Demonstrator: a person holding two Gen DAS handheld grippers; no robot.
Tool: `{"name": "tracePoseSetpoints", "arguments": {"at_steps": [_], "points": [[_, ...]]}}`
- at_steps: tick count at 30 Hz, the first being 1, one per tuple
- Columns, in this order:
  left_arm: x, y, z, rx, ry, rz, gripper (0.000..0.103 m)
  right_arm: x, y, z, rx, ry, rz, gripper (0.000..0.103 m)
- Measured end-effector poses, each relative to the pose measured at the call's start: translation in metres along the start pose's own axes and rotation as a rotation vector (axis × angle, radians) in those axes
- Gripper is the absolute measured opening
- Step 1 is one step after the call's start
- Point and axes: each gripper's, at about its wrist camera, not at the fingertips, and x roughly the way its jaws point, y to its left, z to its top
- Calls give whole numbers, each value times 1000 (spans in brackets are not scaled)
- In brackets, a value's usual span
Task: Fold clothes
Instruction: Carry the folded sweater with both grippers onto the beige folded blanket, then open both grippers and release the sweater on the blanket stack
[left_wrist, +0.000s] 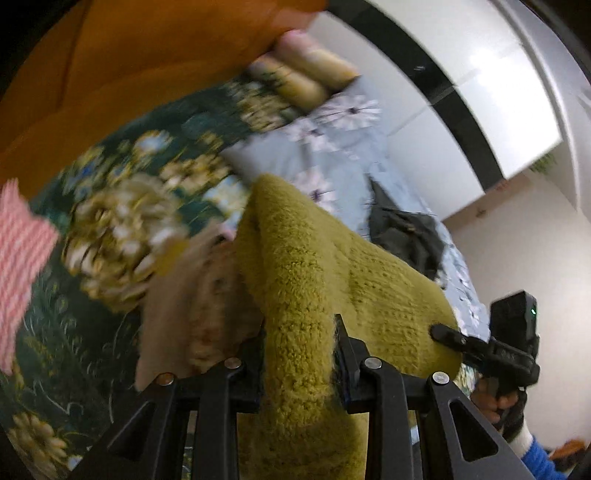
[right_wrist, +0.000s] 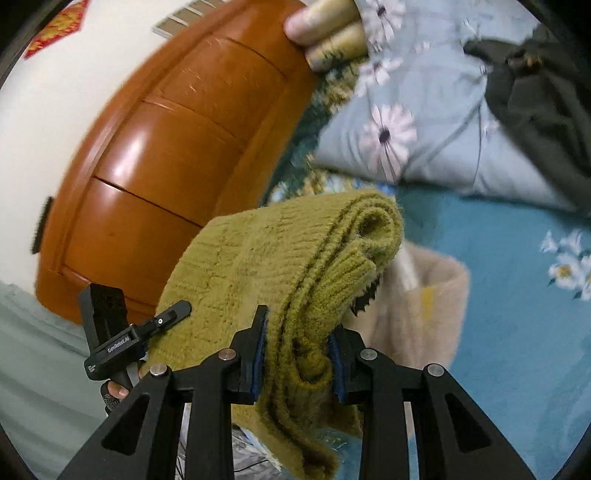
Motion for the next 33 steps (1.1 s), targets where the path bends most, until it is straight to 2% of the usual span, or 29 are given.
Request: {"name": "tracePoseSetpoints", "arguments": {"at_steps": [3,4,6,10,15,17,20,23,24,27,30,33], "points": [[24,34,-10,-80,21,4,31,21,-16,-4,13,38,-73,30],[25,45,-14,-121,7,-32,32,28,-22,-6,17,50,-97,31],[27,61,-20,-179,-22,-88,33,31,-34,-5,69,51,-71,31],[31,59,-16,-165,-30,-77,33,29,-37,-11,66,44,-83,32],[14,32,-4,-90,10,-5,38,28,-30,-3,58,58,-75,37],[0,25,-2,-57,-22,38,43,22,-29,-3,27,59,-94,38],[-28,11,-1,-17,-98,92,44,4,-25,-3,-40,24,-157,38],[-48,-21,-14,99,-162,154,46,-18,-7,-3,-139,-60,-289,38],[-51,-30,-20,130,-172,156,46,-22,1,-4,-172,-79,-303,38],[-51,-53,-43,213,-203,202,46,-21,36,-17,-299,-92,-275,38],[-45,-67,-68,281,-215,248,46,-2,65,-43,-446,-53,-239,38],[-31,-59,-84,290,-183,276,46,14,65,-63,-512,-51,-269,38]]}}
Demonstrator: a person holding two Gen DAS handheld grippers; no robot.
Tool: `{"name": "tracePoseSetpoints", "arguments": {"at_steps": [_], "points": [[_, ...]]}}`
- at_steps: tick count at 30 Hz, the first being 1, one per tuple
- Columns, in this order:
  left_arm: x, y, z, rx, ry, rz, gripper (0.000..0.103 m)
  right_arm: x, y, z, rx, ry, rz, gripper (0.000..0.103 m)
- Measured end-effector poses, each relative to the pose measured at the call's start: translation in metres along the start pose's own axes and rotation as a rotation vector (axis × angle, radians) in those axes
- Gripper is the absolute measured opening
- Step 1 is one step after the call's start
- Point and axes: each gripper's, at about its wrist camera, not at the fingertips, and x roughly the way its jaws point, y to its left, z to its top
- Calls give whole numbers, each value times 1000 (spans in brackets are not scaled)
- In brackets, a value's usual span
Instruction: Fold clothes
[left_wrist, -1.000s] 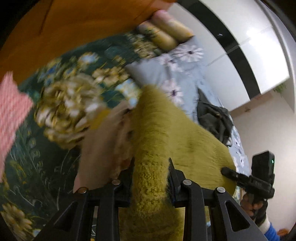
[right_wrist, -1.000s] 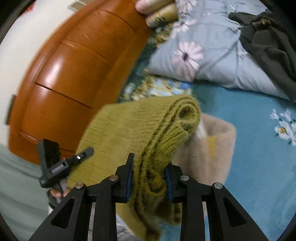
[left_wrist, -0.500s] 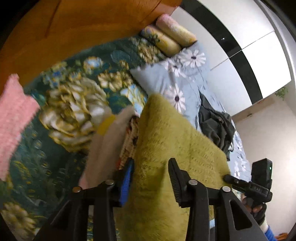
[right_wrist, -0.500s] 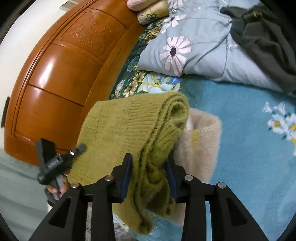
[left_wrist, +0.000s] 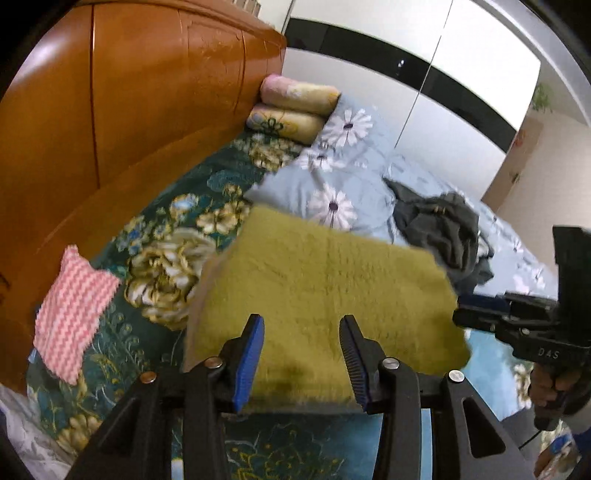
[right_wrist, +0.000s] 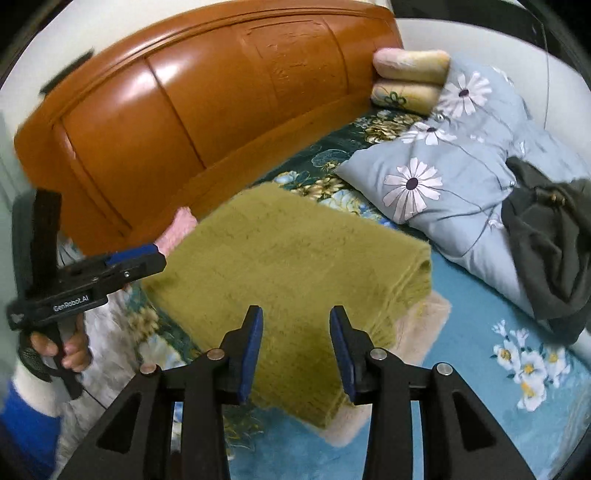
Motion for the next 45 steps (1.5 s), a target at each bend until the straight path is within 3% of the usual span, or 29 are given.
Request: {"name": "tracePoseSetpoints", "arguments": {"at_steps": [2,7,14,19,21,26,28,31,32,33,37,38,40,45], "points": [[13,7,-8,-25,29,20,46,12,-2,-9,1,15,-41,38],[51,34,-21,-184,113,-14,46,32,-18,-19,68,67,-58,39],[34,27,-21,-230,67,27,47,11,-17,-22,102,33,-43,39],[15,10,-21,-222,29,60,69,-5,-19,-44,190,22,29,40],[10,0,-25,-214,16,67,72,-5,-21,-57,247,63,94,45],[7,-21,-40,-195,7,94,83,4,-29,-98,427,141,271,46],[6,-29,-47,-186,2,121,87,5,-30,-108,425,140,214,46],[3,-46,-60,-144,-33,233,94,-3,-27,-117,378,83,62,49],[2,-51,-64,-136,-48,262,101,-8,-26,-119,360,54,13,60],[0,-55,-67,-130,-60,288,103,-12,-25,-121,342,25,-37,64],[-2,-66,-80,-129,-90,362,103,-24,-20,-129,275,-64,-162,65],[-2,-68,-83,-135,-89,373,103,-26,-17,-132,264,-79,-187,75],[-2,-71,-86,-143,-87,380,103,-30,-14,-140,242,-105,-227,83],[-4,-83,-102,-159,-122,435,103,-37,-7,-153,166,-160,-318,87]]}}
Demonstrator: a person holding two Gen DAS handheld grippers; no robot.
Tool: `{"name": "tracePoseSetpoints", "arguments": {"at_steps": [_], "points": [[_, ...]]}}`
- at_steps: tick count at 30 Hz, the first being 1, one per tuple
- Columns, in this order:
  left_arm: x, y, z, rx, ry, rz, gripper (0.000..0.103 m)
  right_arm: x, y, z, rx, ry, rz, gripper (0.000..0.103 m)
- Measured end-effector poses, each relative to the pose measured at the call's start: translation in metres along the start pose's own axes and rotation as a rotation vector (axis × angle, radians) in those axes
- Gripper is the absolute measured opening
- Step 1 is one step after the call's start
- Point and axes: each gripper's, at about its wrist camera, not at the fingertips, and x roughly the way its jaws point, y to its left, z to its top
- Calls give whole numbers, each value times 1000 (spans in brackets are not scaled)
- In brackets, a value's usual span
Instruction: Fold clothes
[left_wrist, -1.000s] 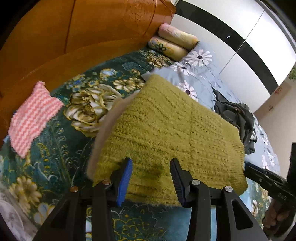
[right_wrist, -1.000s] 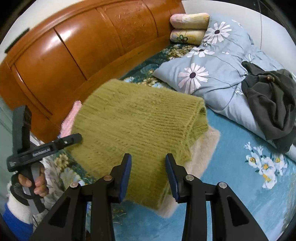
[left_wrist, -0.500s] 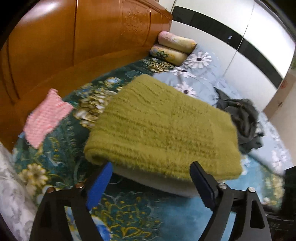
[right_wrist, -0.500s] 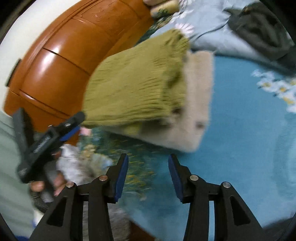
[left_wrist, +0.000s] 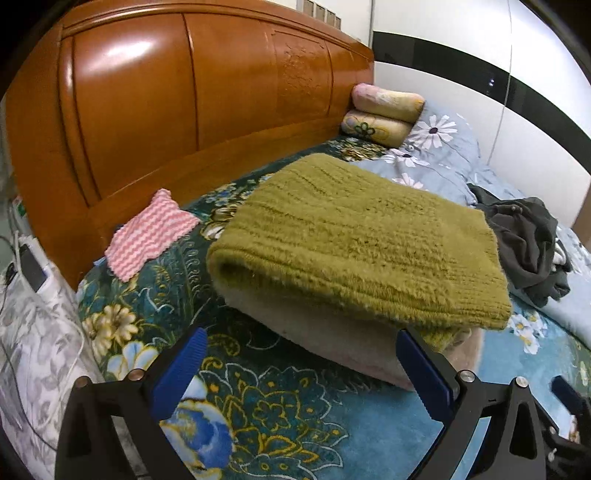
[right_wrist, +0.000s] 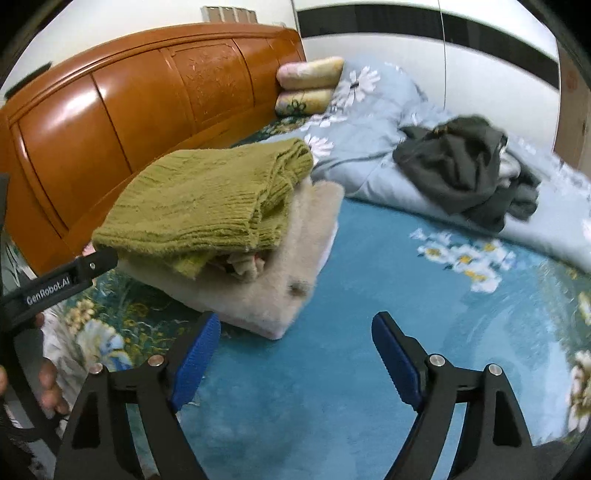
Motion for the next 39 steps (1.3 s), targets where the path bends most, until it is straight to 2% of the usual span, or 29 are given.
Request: {"name": "tracePoseSetpoints", "arguments": {"at_steps": [2,7,12,24,39], "points": [[0,-3,-5,5,-7,32,103,-5,1,-4,-13,-22,-23,103],[2,-8,-19,-3,30,35,103,-14,-3,-7,-11,-56,-34,103],[5,-15,-33,2,75,16,103,-13,-5,-12,-13,-45,-36,103],[10,-21,-50,49,90,10,103,-7,19,-19,-131,-11,-38,103],[19,-18,-59,72,119,-13,103,3,21,-22,-148,36,-64,103]]}}
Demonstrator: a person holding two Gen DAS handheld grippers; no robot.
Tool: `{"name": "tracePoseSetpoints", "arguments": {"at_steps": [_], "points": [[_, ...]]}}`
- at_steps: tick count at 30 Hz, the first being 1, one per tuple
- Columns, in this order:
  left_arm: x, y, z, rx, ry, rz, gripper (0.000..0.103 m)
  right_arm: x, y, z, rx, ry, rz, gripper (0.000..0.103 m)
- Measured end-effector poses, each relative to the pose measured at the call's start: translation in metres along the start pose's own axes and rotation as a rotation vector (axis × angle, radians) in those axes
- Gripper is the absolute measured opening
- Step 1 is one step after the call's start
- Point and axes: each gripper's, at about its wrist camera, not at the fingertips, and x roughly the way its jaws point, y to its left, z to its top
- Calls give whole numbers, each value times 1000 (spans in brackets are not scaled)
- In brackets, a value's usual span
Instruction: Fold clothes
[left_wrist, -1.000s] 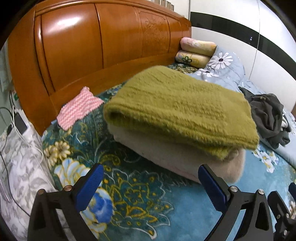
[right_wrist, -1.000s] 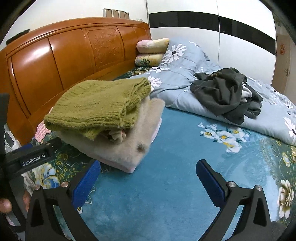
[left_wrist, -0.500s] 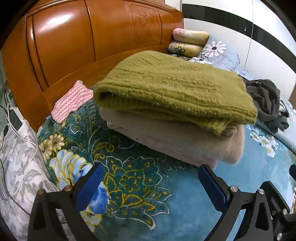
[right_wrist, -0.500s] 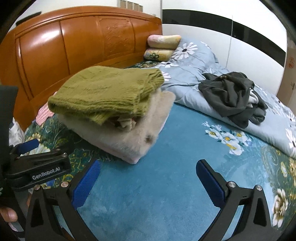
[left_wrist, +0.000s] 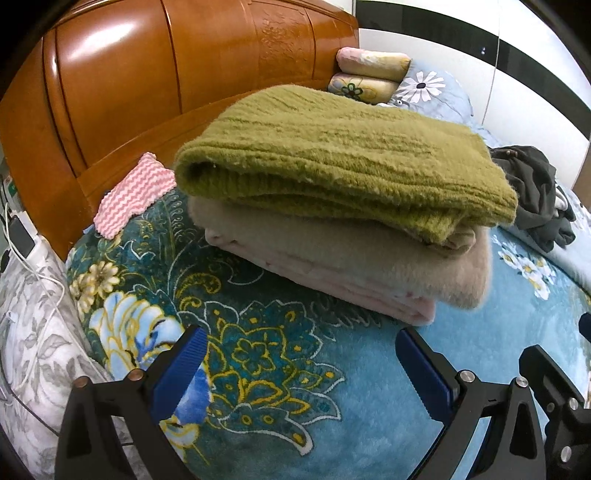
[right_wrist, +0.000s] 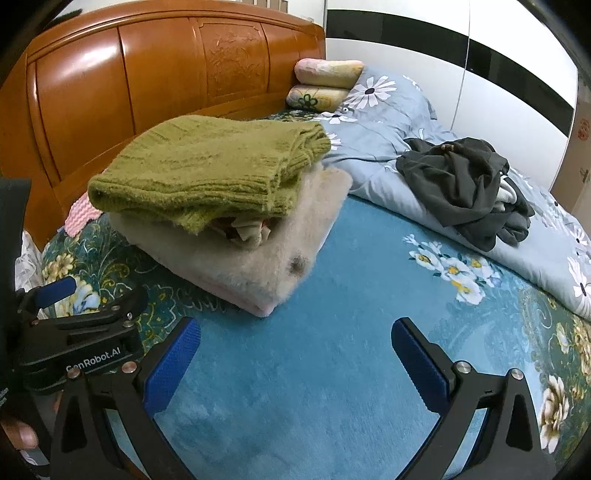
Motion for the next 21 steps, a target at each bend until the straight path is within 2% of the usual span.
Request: {"name": "tracePoseSetpoints", "arguments": {"at_steps": [16,21], "points": [[9,0,-6,13,24,-7,103,7,3,-1,-15,30,-5,103],[3,-2,-7,34,-7,13,103,8,4,-1,-19,32,-4,103]]}}
